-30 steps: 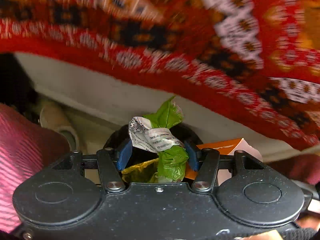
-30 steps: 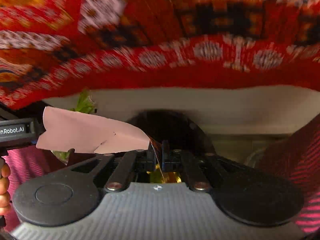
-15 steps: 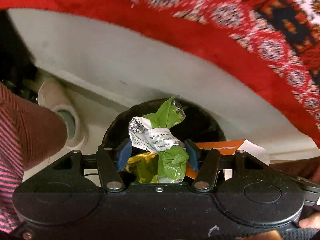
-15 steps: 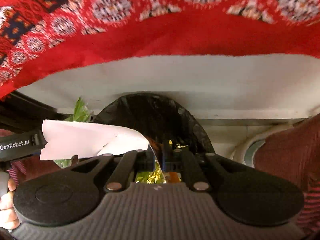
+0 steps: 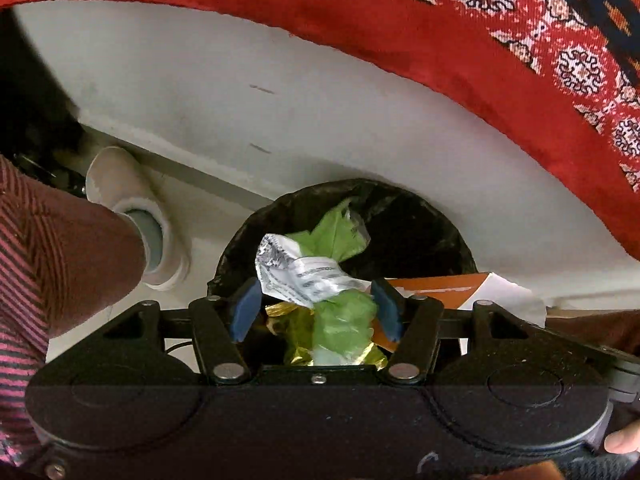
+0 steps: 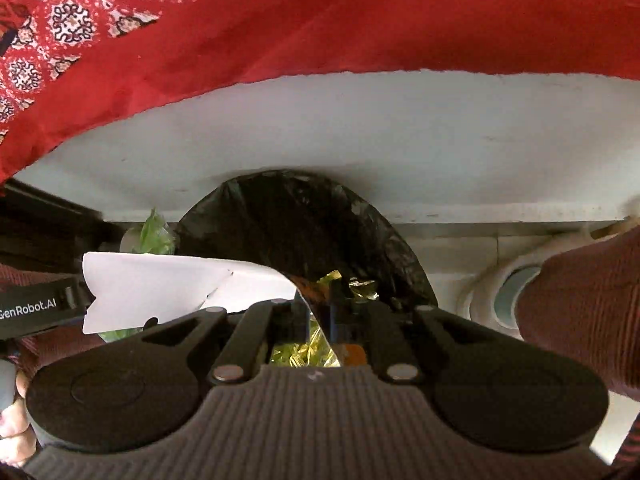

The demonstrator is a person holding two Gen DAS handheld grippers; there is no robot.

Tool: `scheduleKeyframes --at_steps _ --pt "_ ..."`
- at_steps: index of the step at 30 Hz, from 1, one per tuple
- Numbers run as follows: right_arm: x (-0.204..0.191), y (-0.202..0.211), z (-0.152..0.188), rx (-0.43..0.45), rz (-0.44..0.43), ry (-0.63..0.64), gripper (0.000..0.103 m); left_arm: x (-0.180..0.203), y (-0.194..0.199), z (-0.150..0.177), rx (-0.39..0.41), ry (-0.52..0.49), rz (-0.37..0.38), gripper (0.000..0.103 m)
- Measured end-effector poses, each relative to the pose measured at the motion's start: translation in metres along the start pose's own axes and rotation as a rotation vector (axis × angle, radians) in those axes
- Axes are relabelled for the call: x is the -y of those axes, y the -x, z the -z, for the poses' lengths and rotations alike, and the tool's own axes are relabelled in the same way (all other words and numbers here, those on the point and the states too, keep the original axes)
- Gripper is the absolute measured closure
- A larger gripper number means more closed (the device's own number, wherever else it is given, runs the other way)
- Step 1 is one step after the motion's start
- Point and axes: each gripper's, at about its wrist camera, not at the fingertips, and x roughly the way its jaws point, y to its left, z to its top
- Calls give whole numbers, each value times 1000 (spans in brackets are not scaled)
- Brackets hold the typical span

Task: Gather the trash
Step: 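Lower the green wrapper and the potato sticks bag into the black trash bin, then open the left tool to drop the wrapper while the right tool releases the bag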

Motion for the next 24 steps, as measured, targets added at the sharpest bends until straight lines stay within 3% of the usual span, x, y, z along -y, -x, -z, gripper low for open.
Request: scheduleKeyframes --at_steps 6,8,11,24 --pt "-1 -1 0 -4 9 4 83 2 1 -2 -17 6 -13 38" --pt "0 0 -1 -1 0 -6 63 2 -1 -2 -25 2 -13 34" --pt "1 2 -1 14 -10 -5 45 4 -1 -1 -26 -16 -21 33" --pt "1 2 -1 11 -25 -13 36 3 -5 -1 -33 -12 -24 29"
